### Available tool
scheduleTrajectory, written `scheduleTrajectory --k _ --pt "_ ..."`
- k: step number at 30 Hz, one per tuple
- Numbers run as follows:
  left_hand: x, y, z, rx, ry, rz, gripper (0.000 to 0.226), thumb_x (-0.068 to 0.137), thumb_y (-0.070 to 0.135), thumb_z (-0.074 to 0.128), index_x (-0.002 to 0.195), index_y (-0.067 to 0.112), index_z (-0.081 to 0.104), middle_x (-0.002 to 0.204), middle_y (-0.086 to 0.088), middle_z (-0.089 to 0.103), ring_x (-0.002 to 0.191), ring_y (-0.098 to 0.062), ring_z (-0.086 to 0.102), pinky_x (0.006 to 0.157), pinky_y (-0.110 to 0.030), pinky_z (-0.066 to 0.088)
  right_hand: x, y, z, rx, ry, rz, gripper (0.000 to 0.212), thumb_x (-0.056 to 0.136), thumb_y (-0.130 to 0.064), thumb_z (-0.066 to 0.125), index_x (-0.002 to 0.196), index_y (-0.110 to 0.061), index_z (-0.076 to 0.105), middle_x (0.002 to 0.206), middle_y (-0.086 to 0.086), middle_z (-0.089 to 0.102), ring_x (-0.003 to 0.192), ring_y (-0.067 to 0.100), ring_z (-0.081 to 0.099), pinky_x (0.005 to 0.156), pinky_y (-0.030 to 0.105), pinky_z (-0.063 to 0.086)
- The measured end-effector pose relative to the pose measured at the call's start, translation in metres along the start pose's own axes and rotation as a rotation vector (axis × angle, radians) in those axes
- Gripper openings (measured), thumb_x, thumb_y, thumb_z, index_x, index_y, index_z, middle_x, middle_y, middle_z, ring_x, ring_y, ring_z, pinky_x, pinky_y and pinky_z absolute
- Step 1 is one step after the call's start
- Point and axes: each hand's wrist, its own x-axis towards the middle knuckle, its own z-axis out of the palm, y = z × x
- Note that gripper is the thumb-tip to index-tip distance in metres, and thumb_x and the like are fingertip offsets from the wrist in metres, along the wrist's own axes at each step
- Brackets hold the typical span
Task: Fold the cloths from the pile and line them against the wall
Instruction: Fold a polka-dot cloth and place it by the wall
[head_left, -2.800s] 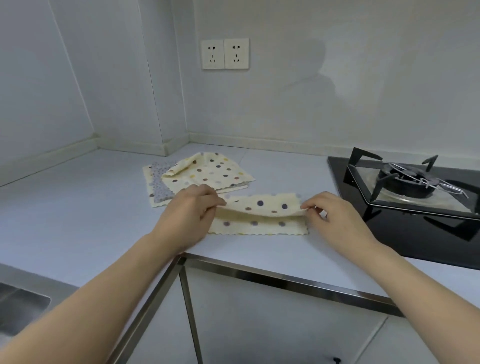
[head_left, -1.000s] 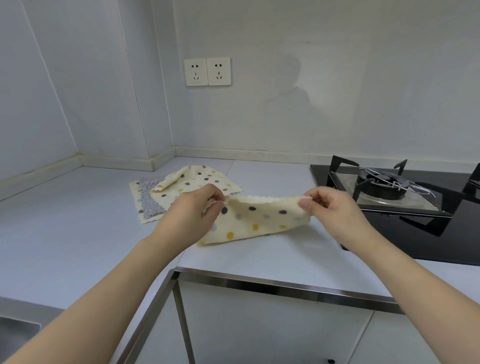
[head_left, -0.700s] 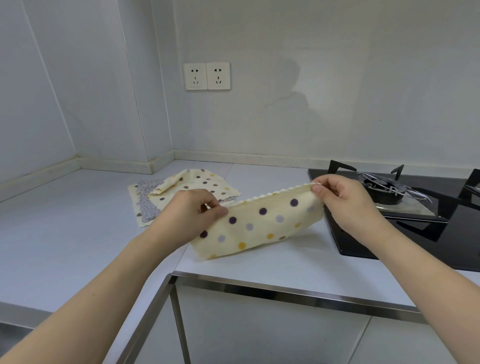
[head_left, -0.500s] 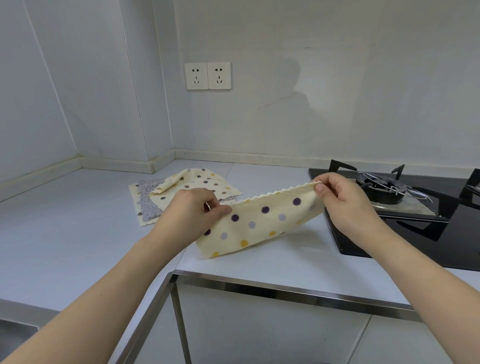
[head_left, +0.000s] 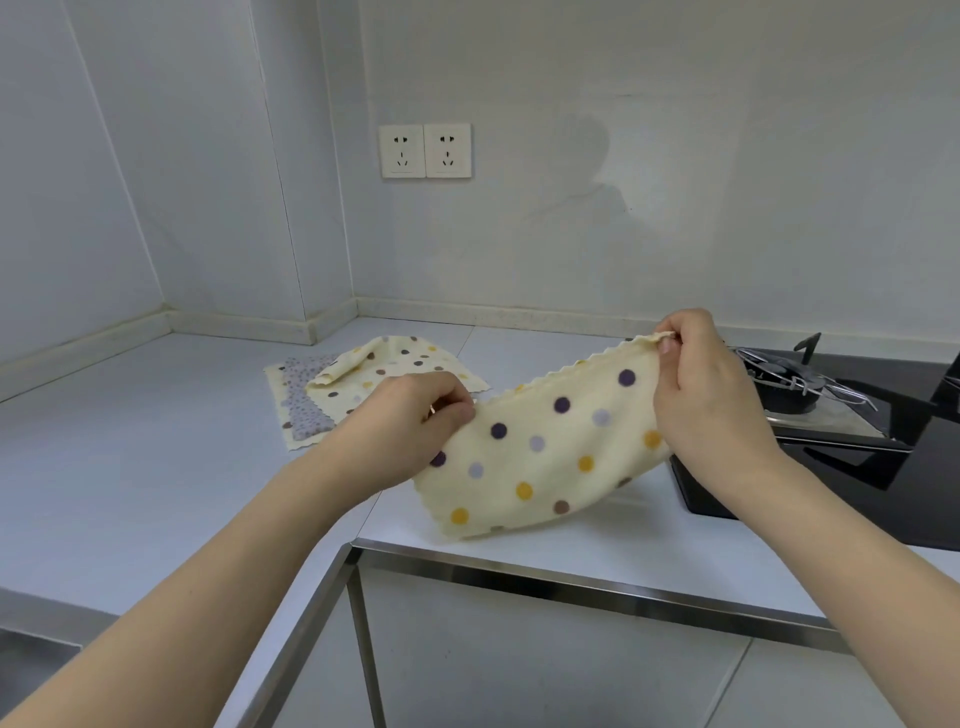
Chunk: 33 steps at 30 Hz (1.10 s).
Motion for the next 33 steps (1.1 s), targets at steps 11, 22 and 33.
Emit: scheduleTrajectory --k 11,22,33 --pt "0.040 -0.021 0.008 -0.202 -0.304 -0.237 0.011 0.093 0.013 0.057 0.097 0.012 0.066 0.091 -0.002 0.066 0.074 -0.013 0.057 0.066 -0.024 0.045 0.048 0.020 0.048 -0.526 -0.457 0.115 0.023 0.093 -0.010 0.041 0.116 -0.010 0.043 0.112 0.014 0.055 0.102 0.036 0.056 0.074 0.037 0.040" --pt "0.060 -0.068 0.032 -0.288 -0.239 -0.339 0.014 0.088 0.017 0.062 0.101 0.017 0.064 0.093 -0.001 0.063 0.076 -0.019 0.059 0.070 -0.029 0.048 0.023 0.044 0.122 -0.690 -0.370 -0.094 0.034 0.092 -0.026 0.048 0.124 -0.015 0.049 0.122 0.009 0.043 0.108 0.031 0.043 0.085 0.039 0.034" --pt "0.051 -0.066 0.014 -0.578 -0.423 -0.492 0.018 0.090 0.011 0.065 0.105 0.001 0.063 0.092 -0.016 0.070 0.074 -0.022 0.064 0.068 -0.030 0.055 -0.017 0.049 0.115 -0.487 -0.740 0.163 0.057 0.098 -0.049 0.020 0.150 -0.025 0.018 0.159 0.003 0.011 0.145 0.027 0.007 0.115 0.045 0.004"
